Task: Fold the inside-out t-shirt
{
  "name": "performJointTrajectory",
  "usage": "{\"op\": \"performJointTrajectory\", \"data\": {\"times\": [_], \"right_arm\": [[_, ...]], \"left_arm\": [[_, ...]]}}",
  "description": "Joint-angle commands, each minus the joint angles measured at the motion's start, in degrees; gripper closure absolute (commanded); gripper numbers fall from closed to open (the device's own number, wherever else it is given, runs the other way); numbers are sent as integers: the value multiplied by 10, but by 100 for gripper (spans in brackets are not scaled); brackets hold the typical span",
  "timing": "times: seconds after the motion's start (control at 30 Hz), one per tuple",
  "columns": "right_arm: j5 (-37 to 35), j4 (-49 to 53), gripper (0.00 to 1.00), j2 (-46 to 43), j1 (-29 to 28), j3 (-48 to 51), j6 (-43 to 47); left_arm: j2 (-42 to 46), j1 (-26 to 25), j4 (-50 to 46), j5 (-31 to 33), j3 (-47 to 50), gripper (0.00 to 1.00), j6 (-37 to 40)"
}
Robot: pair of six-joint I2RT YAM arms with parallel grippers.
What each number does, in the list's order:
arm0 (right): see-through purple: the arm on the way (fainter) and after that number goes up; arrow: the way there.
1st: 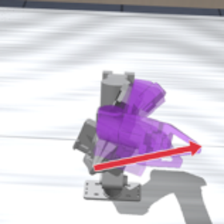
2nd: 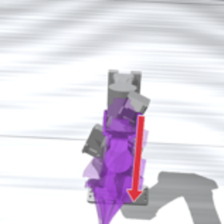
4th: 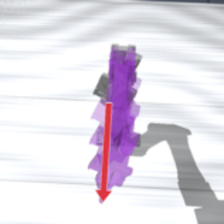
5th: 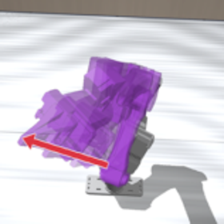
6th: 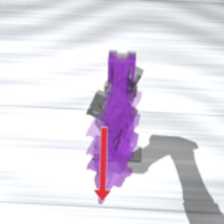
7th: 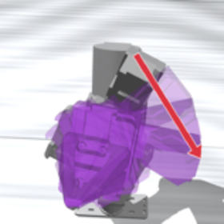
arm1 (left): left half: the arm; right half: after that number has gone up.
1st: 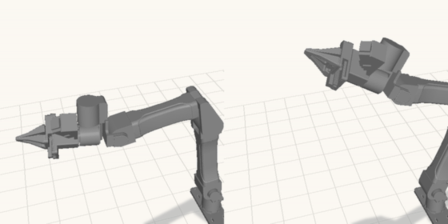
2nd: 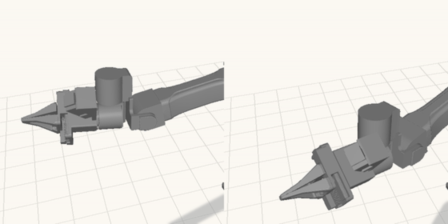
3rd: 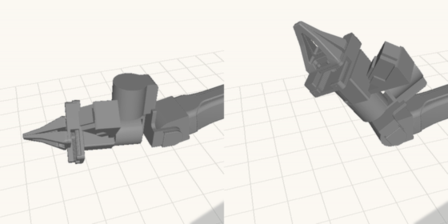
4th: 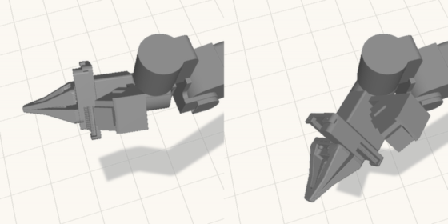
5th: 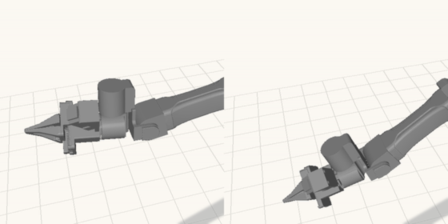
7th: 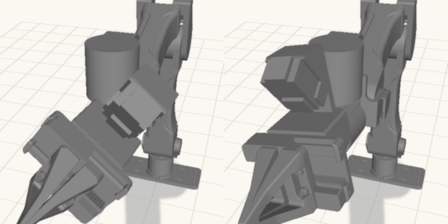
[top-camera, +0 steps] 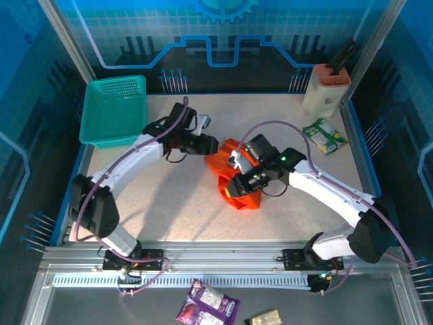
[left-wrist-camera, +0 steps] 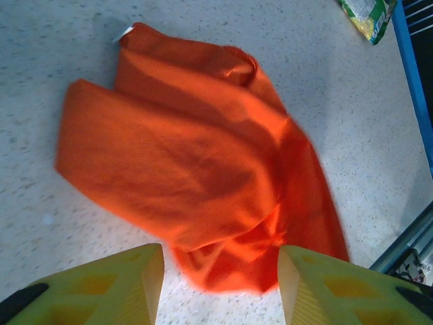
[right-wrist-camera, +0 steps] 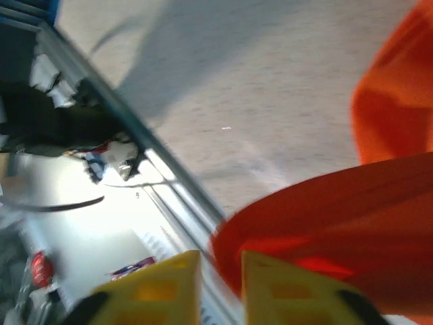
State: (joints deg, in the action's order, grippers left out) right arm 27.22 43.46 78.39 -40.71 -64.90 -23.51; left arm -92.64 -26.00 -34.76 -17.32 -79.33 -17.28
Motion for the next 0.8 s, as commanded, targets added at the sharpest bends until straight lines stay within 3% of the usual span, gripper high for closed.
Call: {"op": "performJointTrajectory", "data": {"times": [0.0, 0.13, 0.3, 0.43, 0.57, 0.63, 0.77], "right_arm": [[11, -45, 61, -6, 22, -21, -31], [-102, -1, 58, -2, 127, -7, -55], [-214, 32, 58, 57, 193, -17, -13], [-216, 22, 56, 125, 222, -24, 11], [-167, -7, 52, 170, 232, -3, 14], [-140, -21, 51, 185, 231, 6, 11], [-157, -35, 54, 202, 232, 22, 2]], "left_arm": [[-30, -15, -18, 8, -13, 51, -15], [-25, -42, -21, -5, 2, 50, -19], [-31, -103, -35, -12, 34, 49, -33], [-36, -168, -25, -21, 75, 49, -54], [-64, -222, -50, 37, 98, 45, -59], [-83, -228, -58, 59, 111, 44, -61], [-122, -231, -61, 86, 130, 44, -64]]}}
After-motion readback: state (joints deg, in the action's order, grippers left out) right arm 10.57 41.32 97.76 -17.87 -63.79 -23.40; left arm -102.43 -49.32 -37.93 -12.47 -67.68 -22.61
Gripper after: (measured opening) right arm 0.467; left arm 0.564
